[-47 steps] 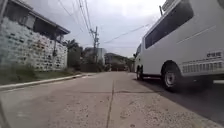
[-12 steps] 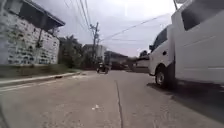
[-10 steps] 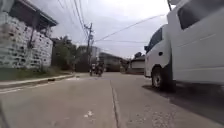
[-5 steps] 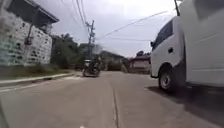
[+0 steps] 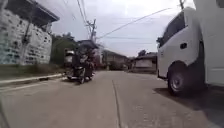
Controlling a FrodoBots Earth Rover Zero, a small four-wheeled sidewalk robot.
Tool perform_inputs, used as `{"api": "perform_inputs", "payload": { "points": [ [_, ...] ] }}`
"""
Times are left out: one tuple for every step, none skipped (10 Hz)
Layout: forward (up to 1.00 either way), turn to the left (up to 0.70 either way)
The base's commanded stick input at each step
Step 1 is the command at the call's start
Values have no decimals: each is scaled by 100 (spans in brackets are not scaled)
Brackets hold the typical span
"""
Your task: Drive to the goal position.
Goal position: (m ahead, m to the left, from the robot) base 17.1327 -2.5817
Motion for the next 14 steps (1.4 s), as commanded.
{"api": "perform_inputs", "payload": {
  "points": [
    [70, -26],
    [70, -35],
    [70, -35],
    [56, -21],
    [50, -3],
    [50, 0],
    [50, 0],
    [50, 0],
    [50, 0],
    [50, -25],
    [50, -50],
    [50, -50],
    [50, -50],
    [50, -50]
  ]
}}
